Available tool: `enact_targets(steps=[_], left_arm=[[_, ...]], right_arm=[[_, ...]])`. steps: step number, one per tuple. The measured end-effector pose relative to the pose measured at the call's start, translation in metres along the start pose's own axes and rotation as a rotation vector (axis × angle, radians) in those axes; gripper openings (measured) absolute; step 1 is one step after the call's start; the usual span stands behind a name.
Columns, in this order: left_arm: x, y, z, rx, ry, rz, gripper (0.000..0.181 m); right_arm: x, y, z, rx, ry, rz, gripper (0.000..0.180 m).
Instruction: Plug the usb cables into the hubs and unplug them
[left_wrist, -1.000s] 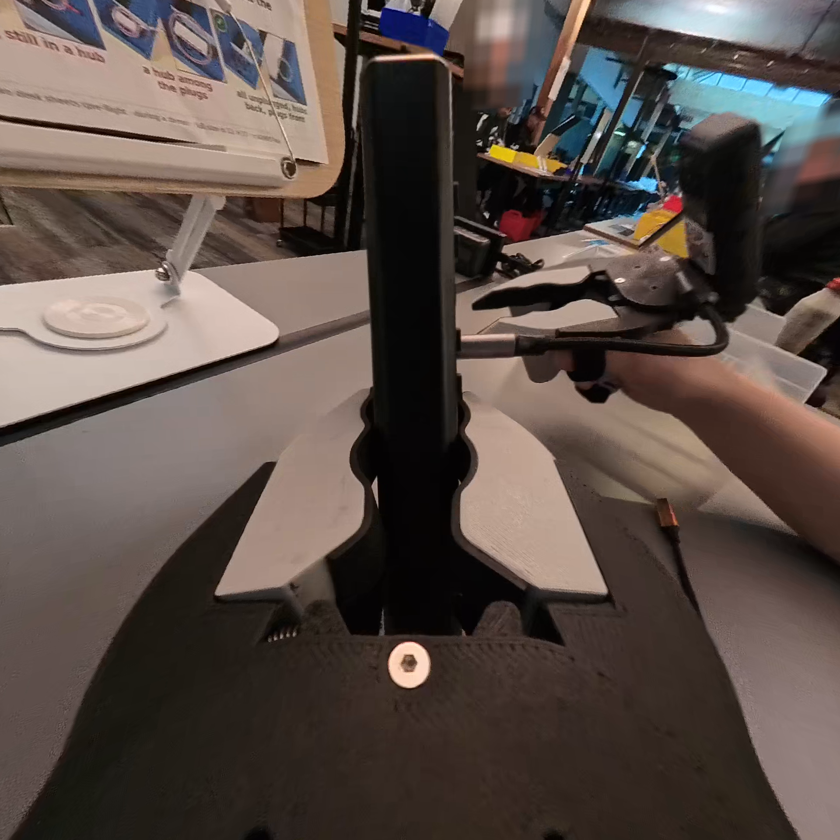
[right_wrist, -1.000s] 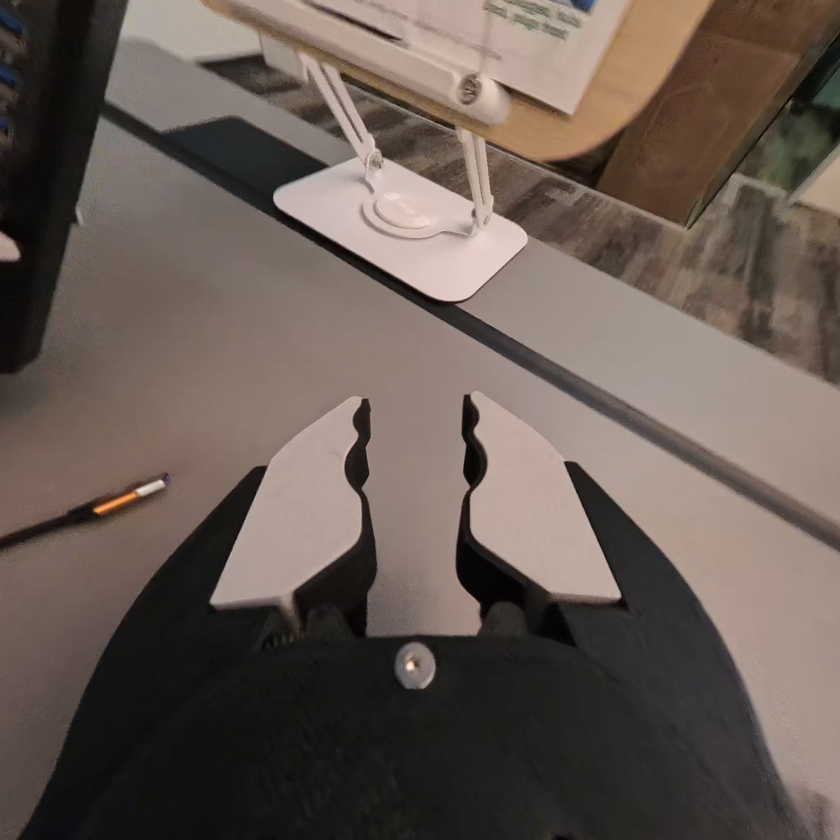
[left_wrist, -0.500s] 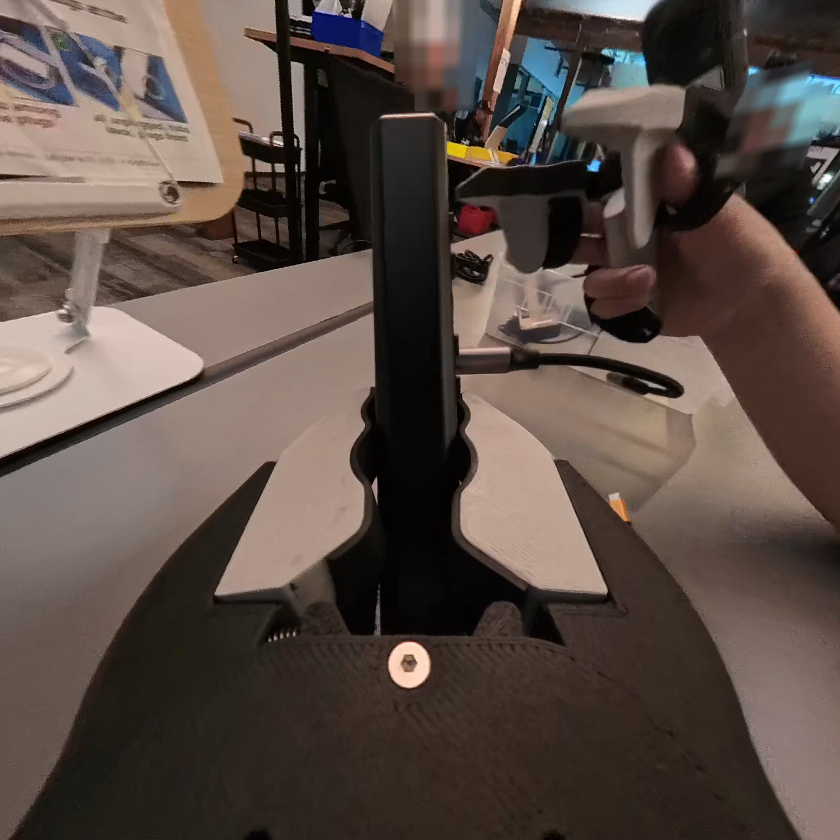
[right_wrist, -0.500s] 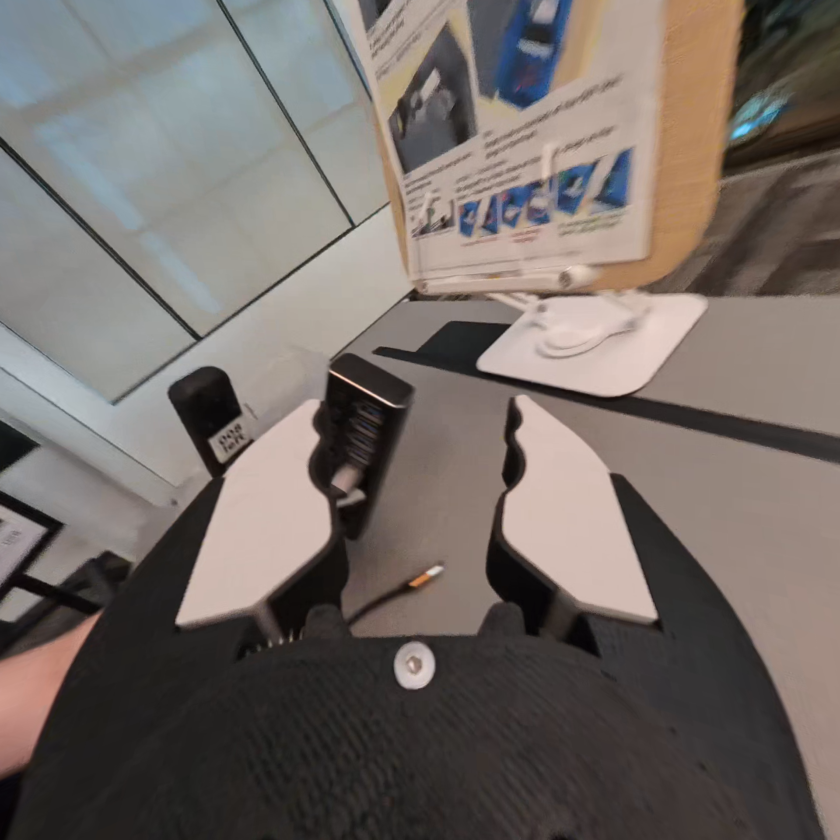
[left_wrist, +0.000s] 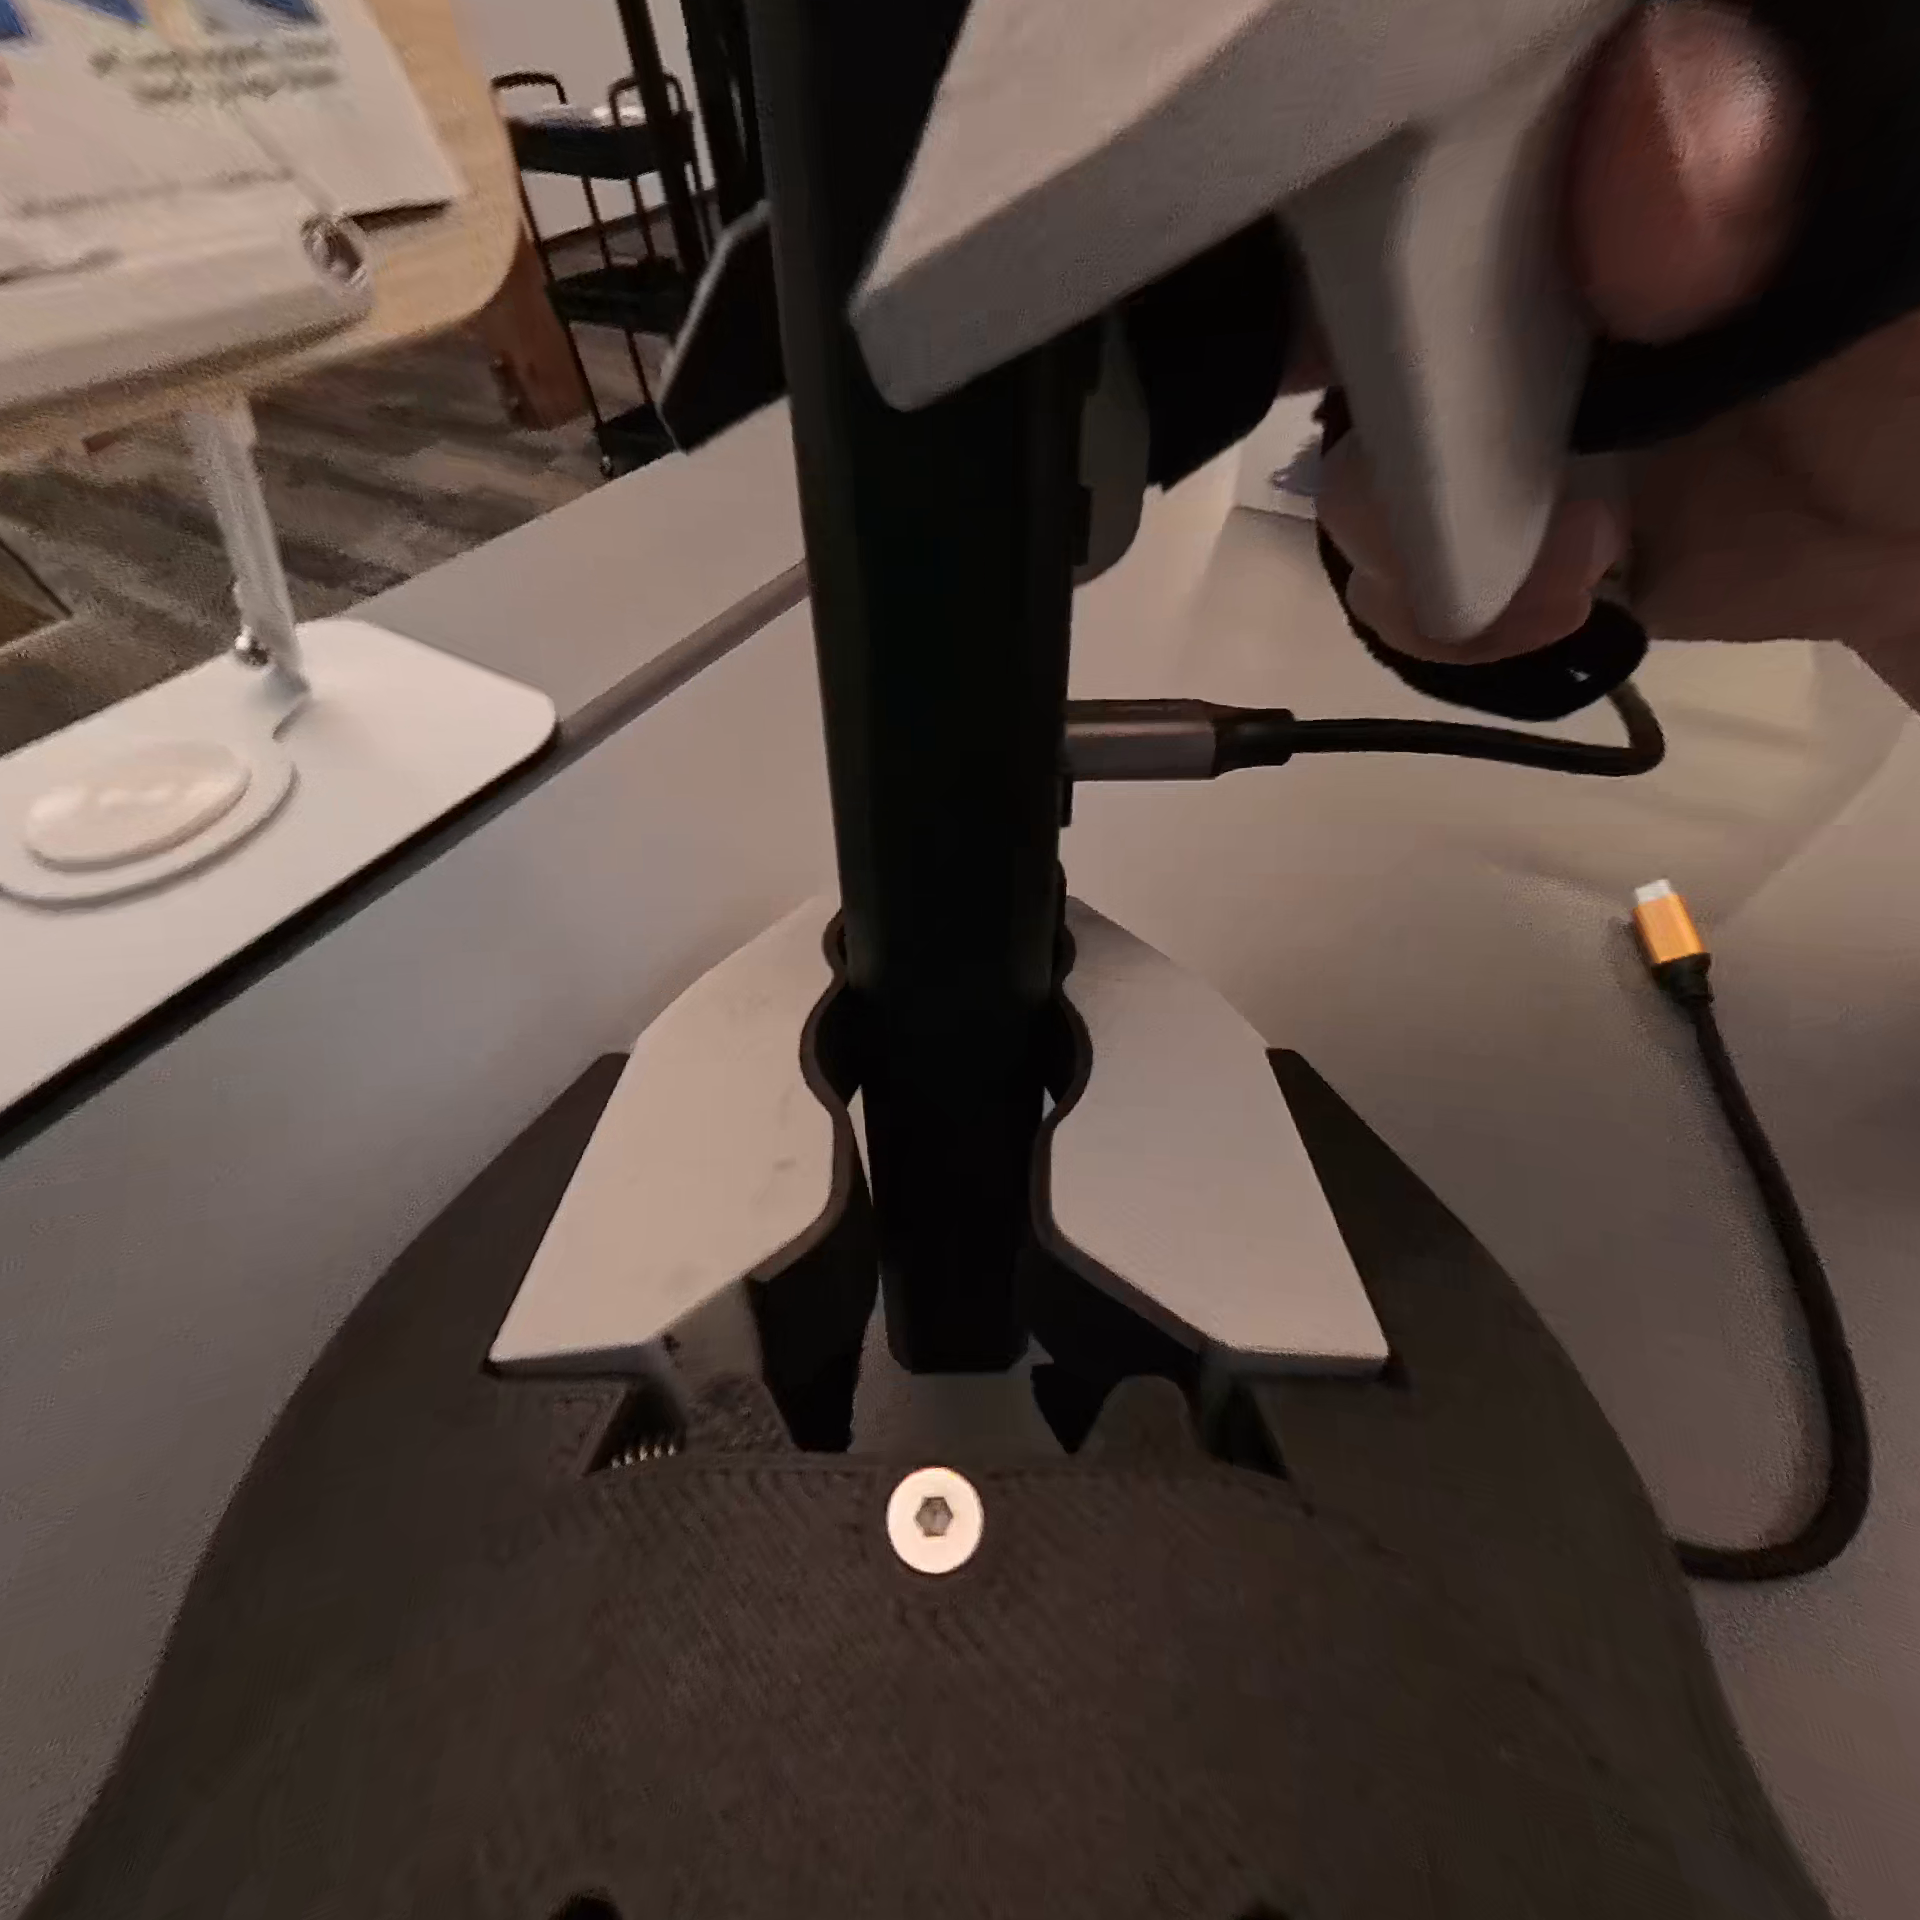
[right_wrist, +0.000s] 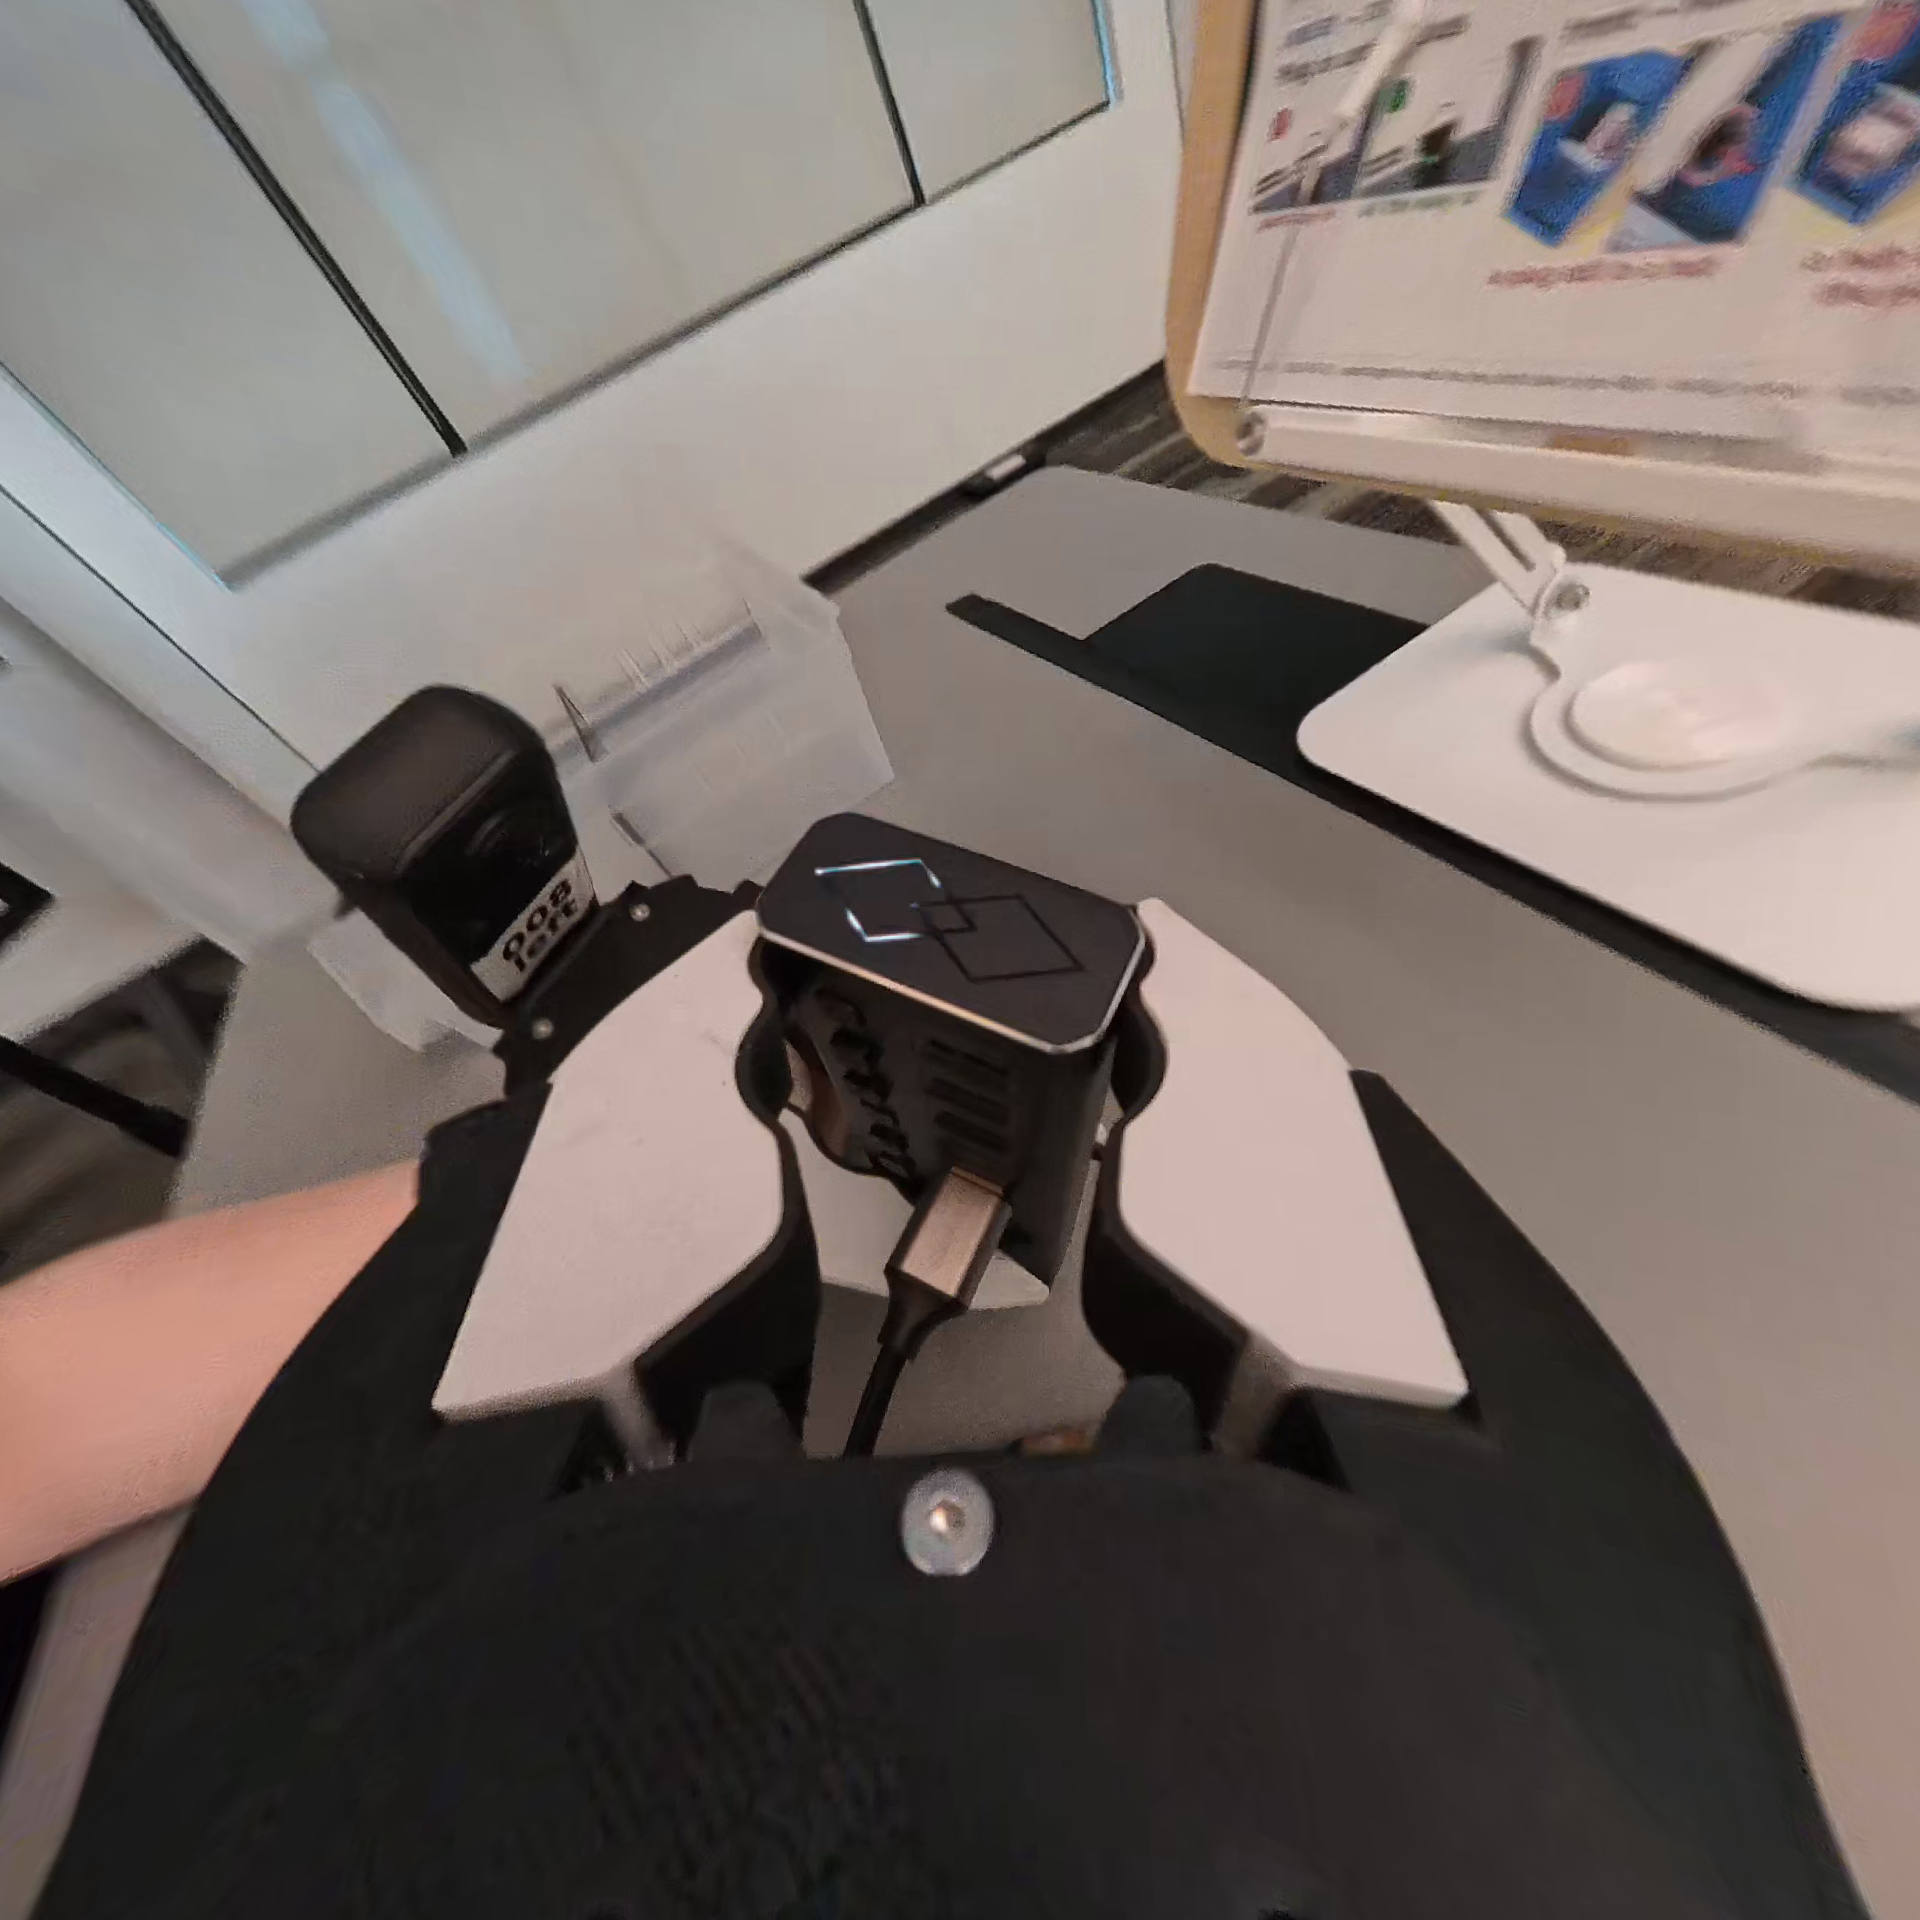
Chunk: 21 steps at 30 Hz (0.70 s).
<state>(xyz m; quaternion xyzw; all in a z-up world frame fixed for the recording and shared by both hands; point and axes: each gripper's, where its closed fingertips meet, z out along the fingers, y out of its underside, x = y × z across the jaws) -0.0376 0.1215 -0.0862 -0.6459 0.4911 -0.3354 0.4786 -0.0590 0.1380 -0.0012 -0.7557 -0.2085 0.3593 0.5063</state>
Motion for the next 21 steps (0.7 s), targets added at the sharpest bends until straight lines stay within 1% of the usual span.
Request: enact_targets(steps=[3, 6, 9, 10, 12, 14, 16, 19, 21], left_arm=[[-0.014, 0.013, -0.01, -0.044, -0.052, -0.005, 0.03], [-0.017, 0.02, -0.017, -0.086, -0.063, -0.016, 0.03], [-0.023, 0.017, -0.025, -0.07, -0.099, -0.054, 0.032], [-0.025, 0.017, -0.029, -0.074, -0.121, -0.075, 0.038], [-0.029, 0.019, -0.04, -0.097, -0.159, -0.127, 0.056], [-0.029, 0.023, -0.055, -0.095, -0.215, -0.168, 0.069], [-0.024, 0.03, -0.072, -0.101, -0.265, -0.207, 0.07], [-0.01, 0.045, -0.093, -0.151, -0.34, -0.202, 0.069], [0.007, 0.052, -0.098, -0.168, -0.341, -0.208, 0.068]], right_arm=[[-0.011, 0.005, 0.023, -0.064, -0.004, -0.122, 0.061], [-0.019, 0.01, 0.034, -0.111, -0.02, -0.205, 0.061], [-0.022, 0.014, 0.041, -0.136, -0.011, -0.266, 0.061], [-0.022, 0.014, 0.043, -0.14, -0.007, -0.27, 0.061], [-0.024, 0.014, 0.046, -0.141, -0.022, -0.286, 0.061], [-0.026, 0.015, 0.049, -0.14, -0.035, -0.298, 0.061], [-0.028, 0.016, 0.051, -0.149, -0.04, -0.312, 0.061], [-0.028, 0.016, 0.049, -0.154, -0.049, -0.31, 0.061], [-0.027, 0.013, 0.046, -0.143, -0.039, -0.301, 0.061]])
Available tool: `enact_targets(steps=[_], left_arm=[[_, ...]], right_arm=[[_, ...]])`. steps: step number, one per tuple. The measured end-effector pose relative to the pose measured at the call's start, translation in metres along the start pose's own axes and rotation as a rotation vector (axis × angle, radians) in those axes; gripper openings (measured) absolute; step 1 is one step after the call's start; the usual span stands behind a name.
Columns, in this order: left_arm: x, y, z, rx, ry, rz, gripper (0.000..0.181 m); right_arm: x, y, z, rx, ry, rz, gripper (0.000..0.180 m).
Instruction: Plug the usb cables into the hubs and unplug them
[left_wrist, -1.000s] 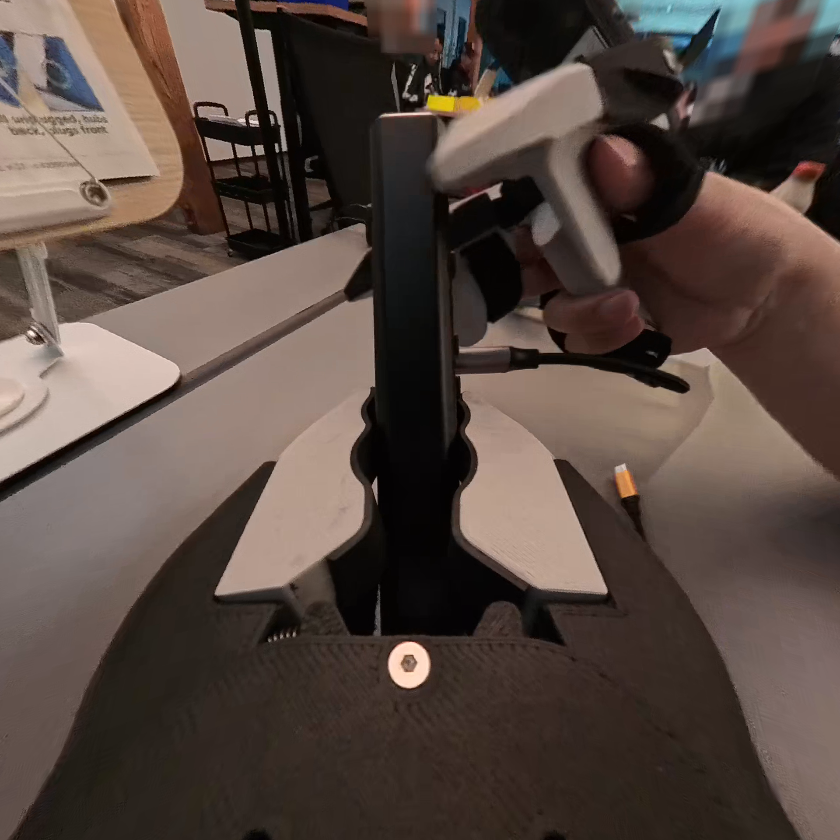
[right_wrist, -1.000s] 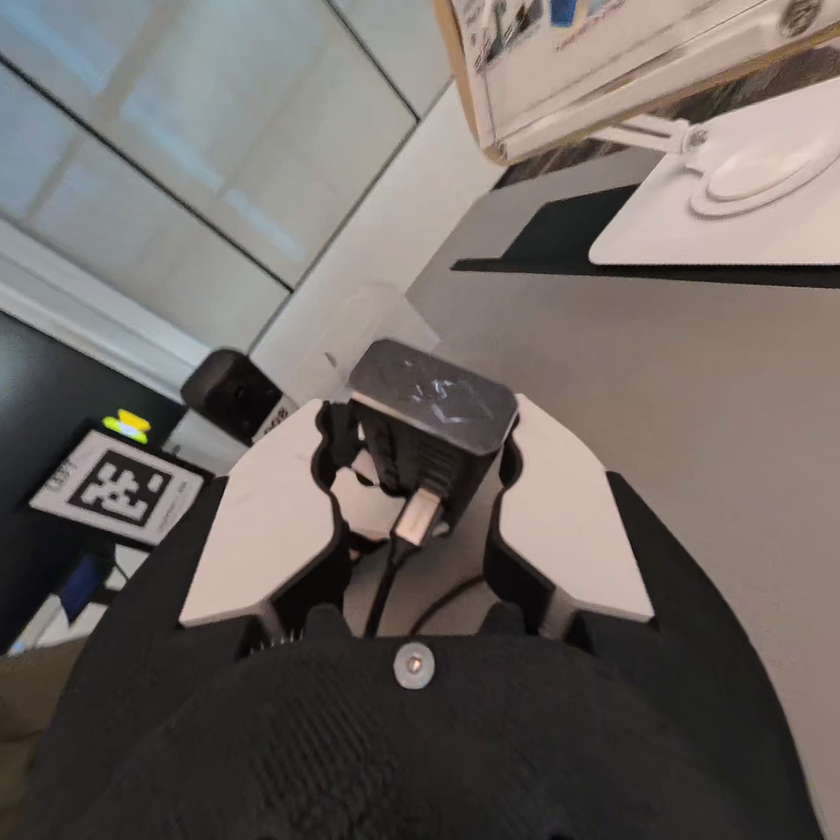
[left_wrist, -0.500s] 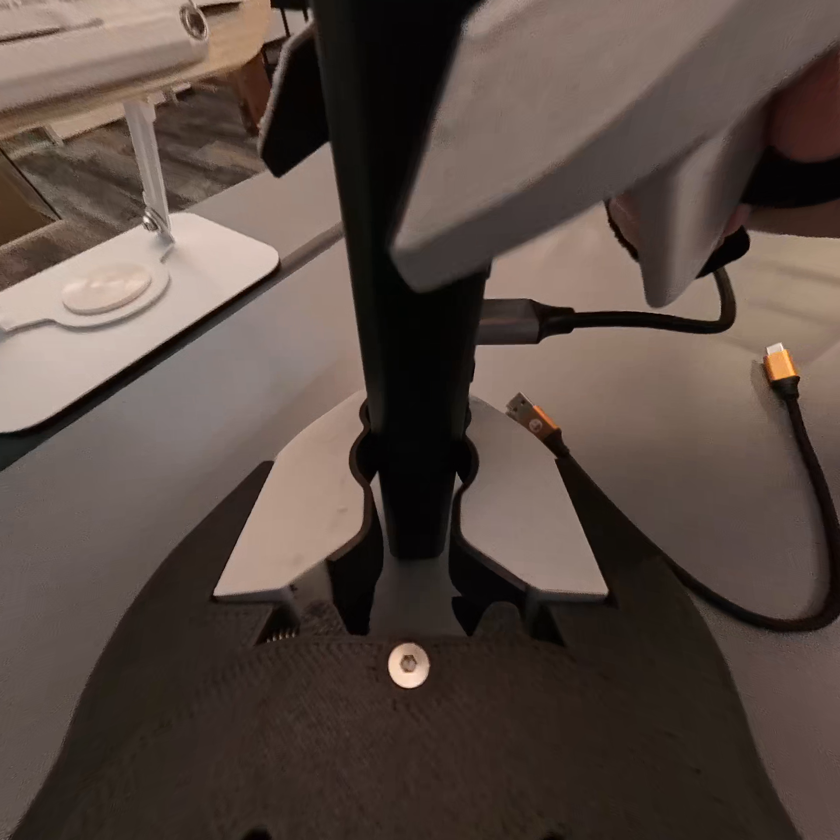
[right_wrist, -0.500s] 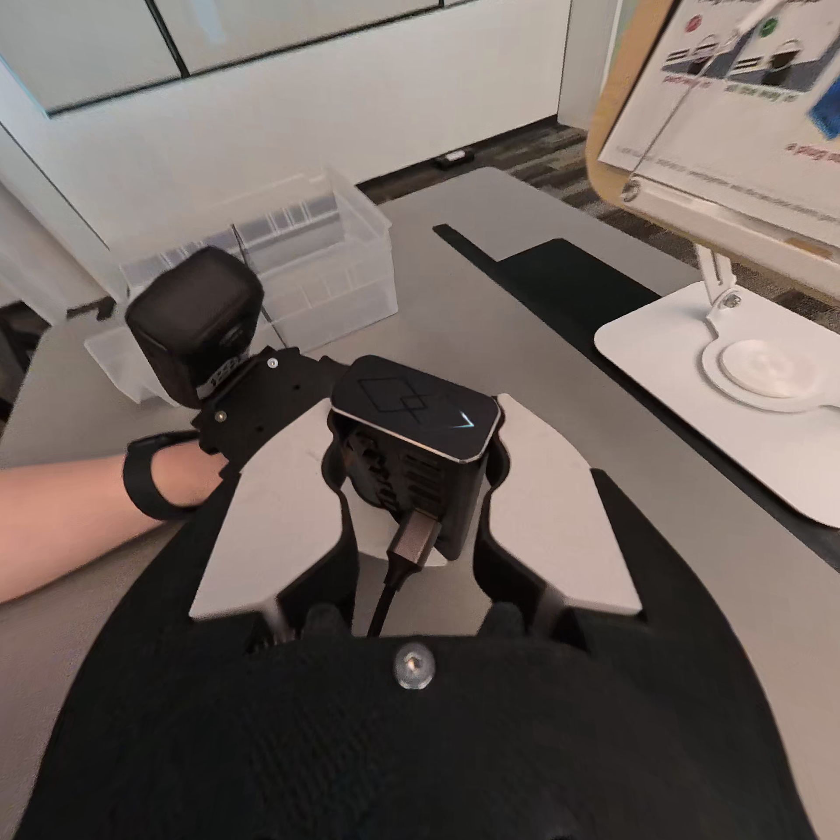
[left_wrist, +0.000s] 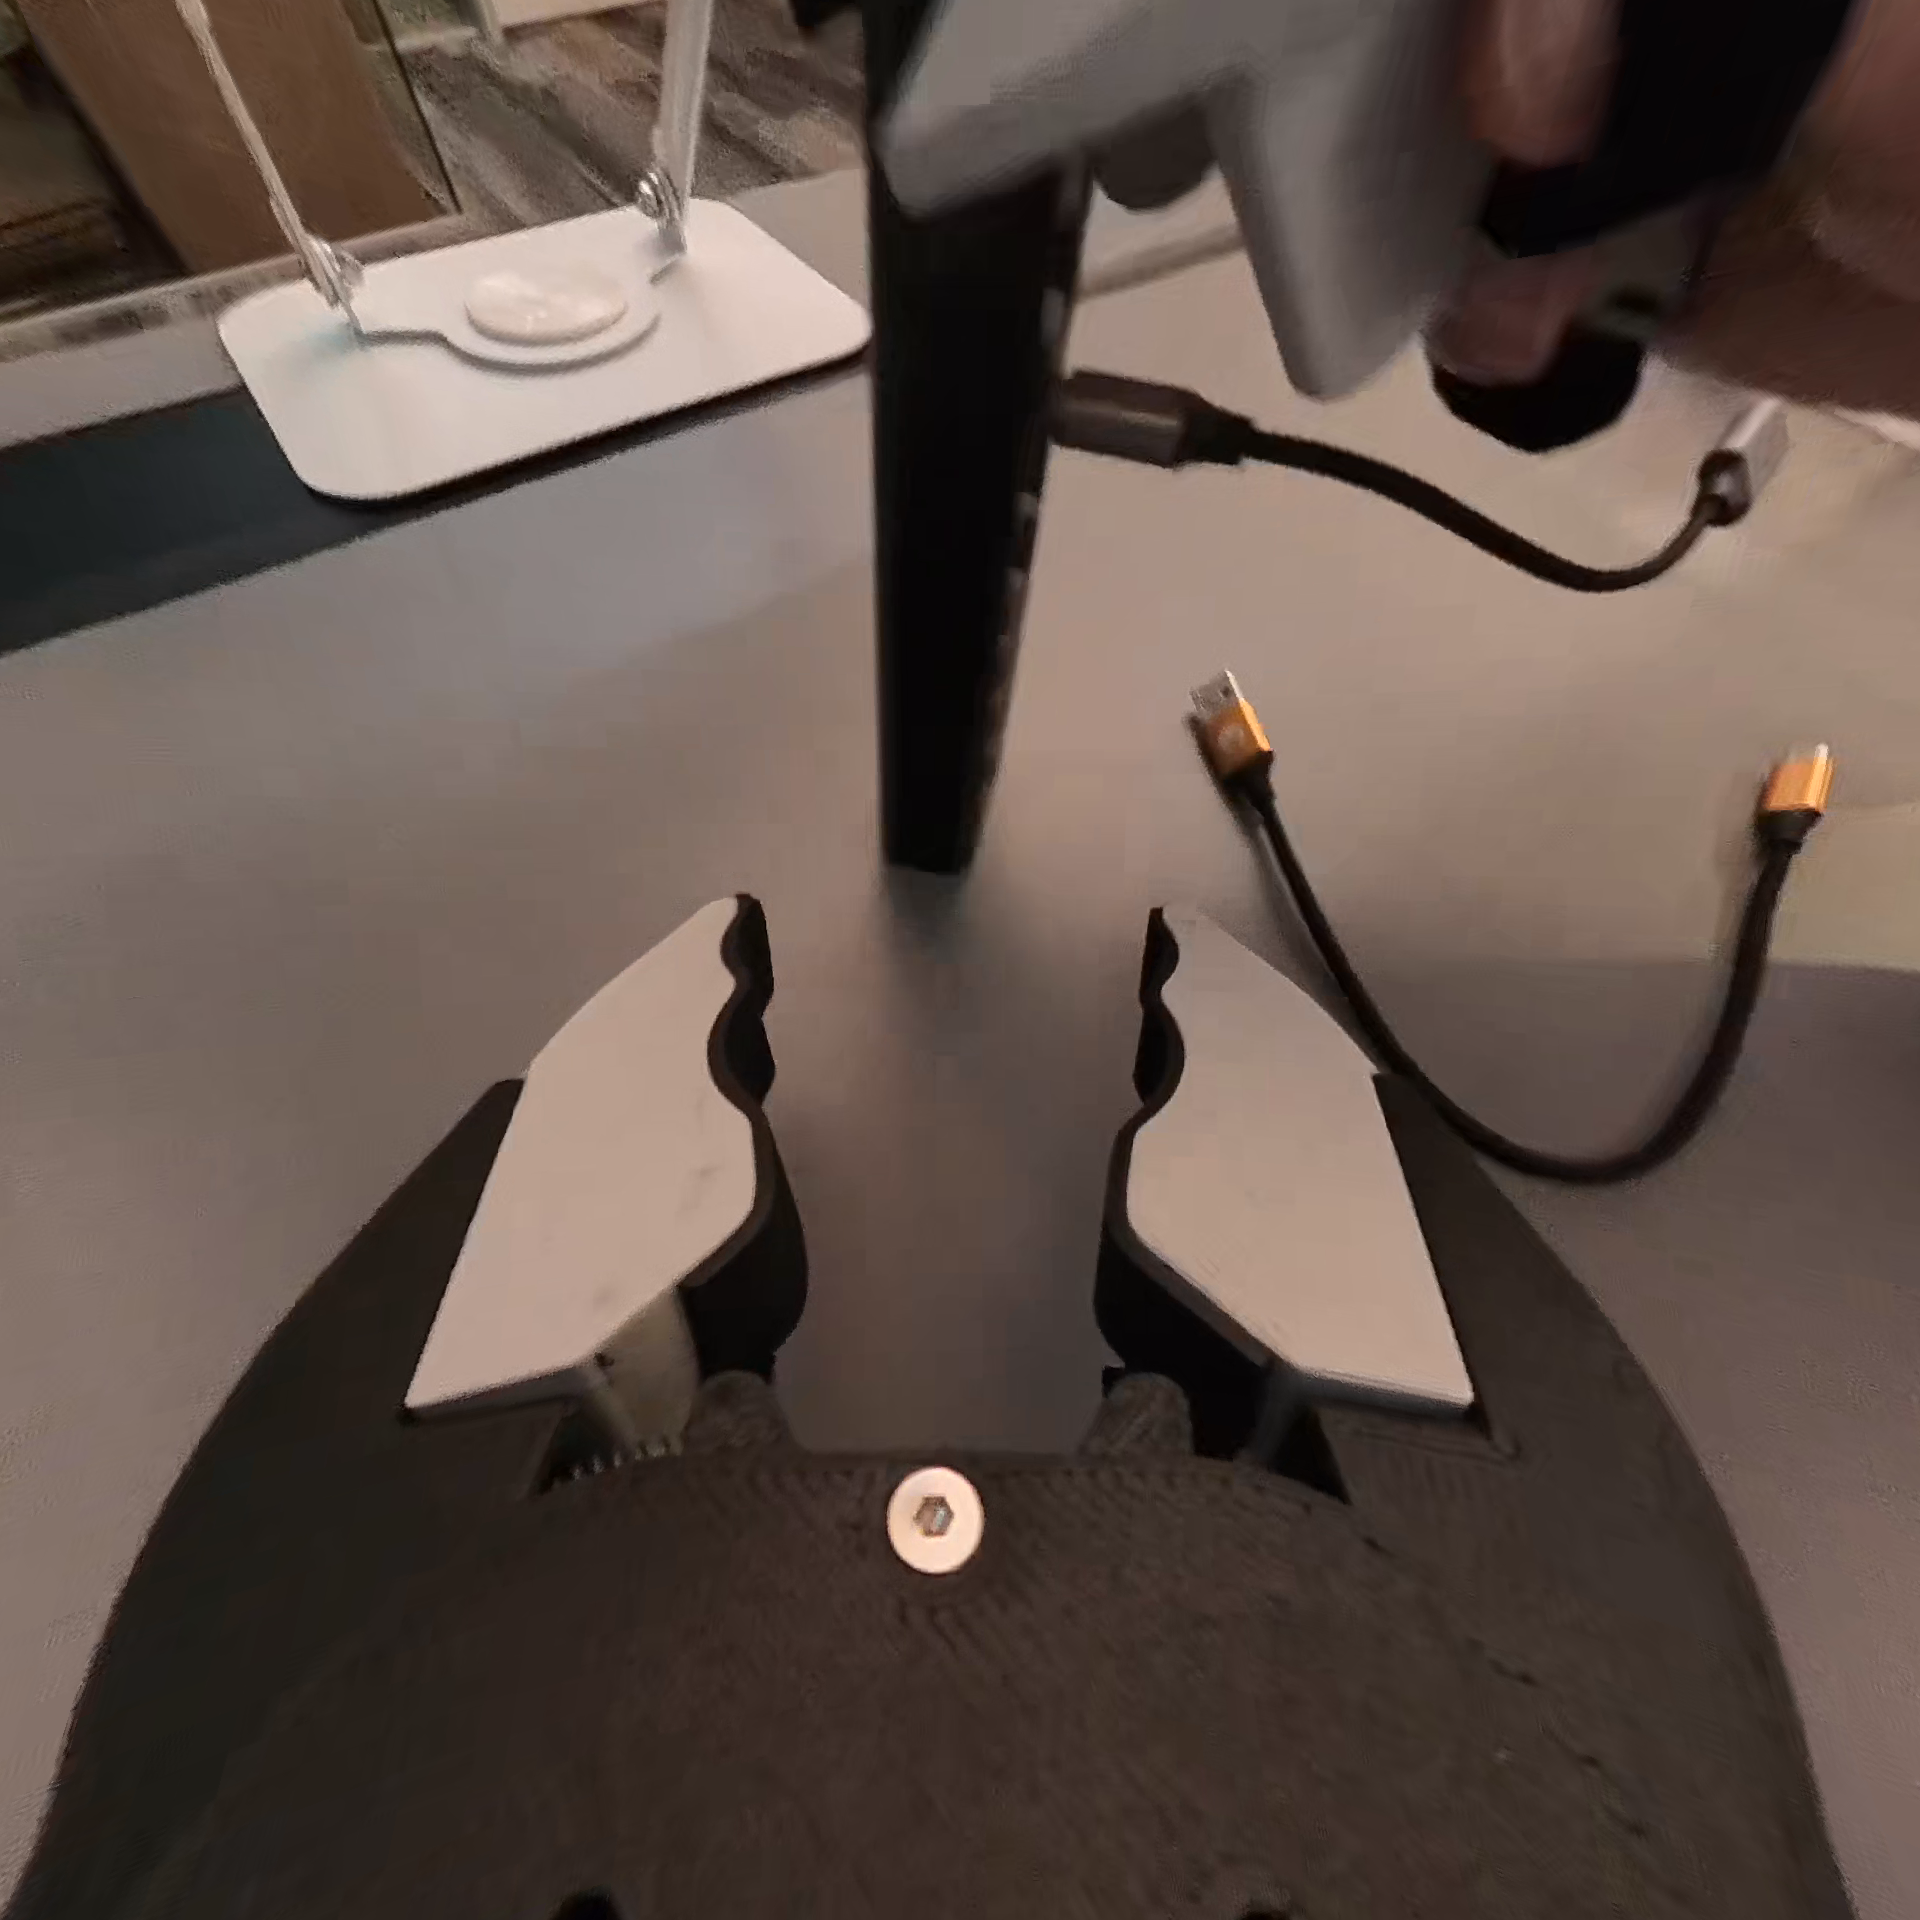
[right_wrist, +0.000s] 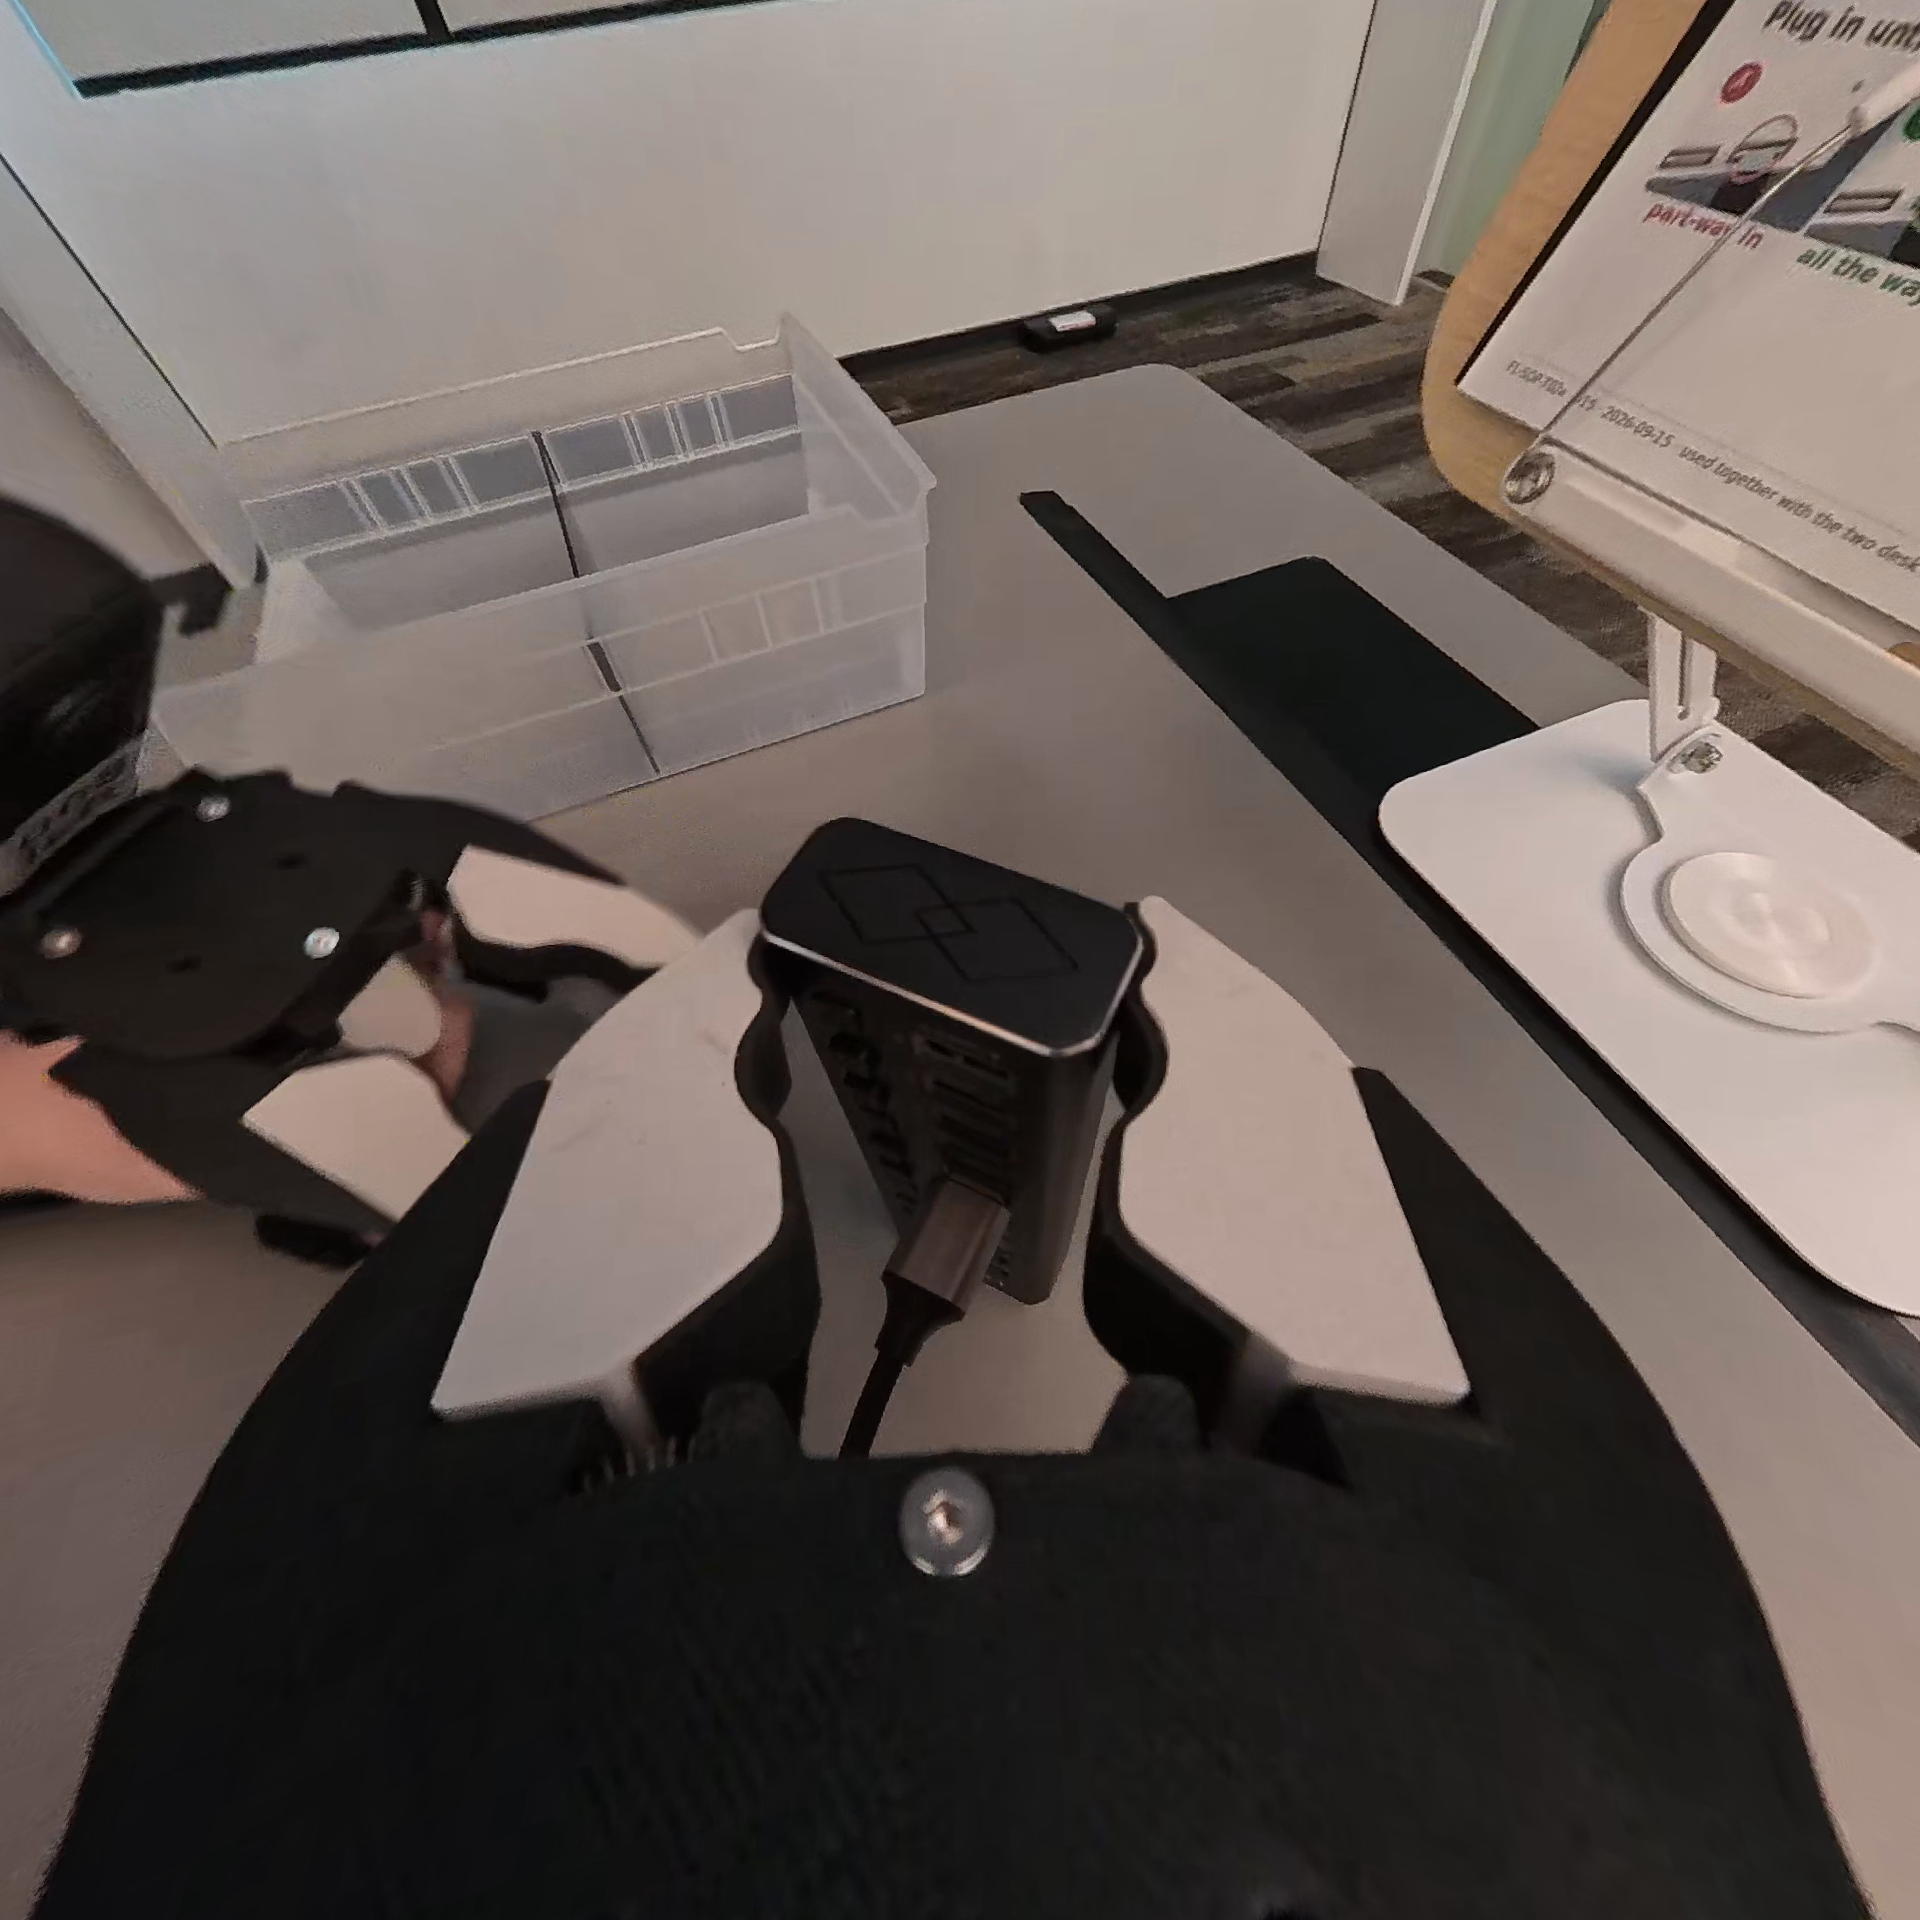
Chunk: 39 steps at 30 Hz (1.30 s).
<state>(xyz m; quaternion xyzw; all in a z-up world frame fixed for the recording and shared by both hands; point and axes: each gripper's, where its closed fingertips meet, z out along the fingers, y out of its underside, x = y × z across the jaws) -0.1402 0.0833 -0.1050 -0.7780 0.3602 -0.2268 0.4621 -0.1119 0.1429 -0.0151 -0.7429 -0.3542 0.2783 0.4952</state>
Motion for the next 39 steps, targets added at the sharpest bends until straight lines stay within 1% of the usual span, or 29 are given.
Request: enact_targets(steps=[2, 4, 6, 11, 14, 16, 18, 29, 32, 34, 35, 37, 39], left_arm=[[0.018, 0.005, 0.0, 0.002, 0.049, -0.005, 0.066], [0.026, 0.008, 0.005, -0.017, 0.064, 0.012, 0.065], [0.025, 0.007, 0.011, -0.023, 0.038, 0.037, 0.066], [0.015, -0.013, 0.02, 0.049, 0.044, -0.018, 0.062], [0.002, -0.012, 0.028, 0.036, 0.025, -0.047, 0.062], [0.001, -0.011, 0.028, 0.035, 0.038, -0.068, 0.061], [0.001, -0.012, 0.026, 0.045, 0.042, -0.074, 0.057], [-0.005, -0.016, 0.03, 0.051, 0.039, -0.088, 0.061], [-0.009, -0.031, 0.036, 0.113, 0.052, -0.044, 0.063], [-0.009, -0.042, 0.041, 0.161, 0.081, 0.008, 0.068], [-0.007, -0.045, 0.044, 0.169, 0.101, 0.035, 0.064], [-0.004, -0.045, 0.053, 0.148, 0.131, 0.086, 0.065], [-0.002, -0.045, 0.061, 0.125, 0.145, 0.087, 0.053]], right_arm=[[-0.002, -0.008, -0.005, 0.046, -0.014, 0.014, 0.061], [-0.005, -0.015, -0.011, 0.081, -0.028, 0.026, 0.06], [-0.006, -0.015, -0.014, 0.073, -0.031, 0.038, 0.059], [-0.008, -0.016, -0.008, 0.085, -0.019, 0.035, 0.059], [-0.004, -0.016, -0.005, 0.068, -0.006, 0.031, 0.059], [-0.004, -0.016, -0.004, 0.067, -0.019, 0.037, 0.059], [-0.004, -0.016, -0.003, 0.056, -0.031, 0.043, 0.059], [-0.001, -0.014, -0.005, -0.004, -0.013, -0.014, 0.062], [-0.002, -0.013, -0.005, -0.005, -0.036, 0.007, 0.062], [-0.004, -0.013, -0.005, 0.0, -0.051, 0.022, 0.062], [-0.005, -0.012, -0.005, 0.001, -0.056, 0.027, 0.062], [-0.005, -0.012, -0.005, 0.004, -0.062, 0.03, 0.06], [-0.007, -0.011, -0.005, -0.001, -0.079, 0.033, 0.059]])
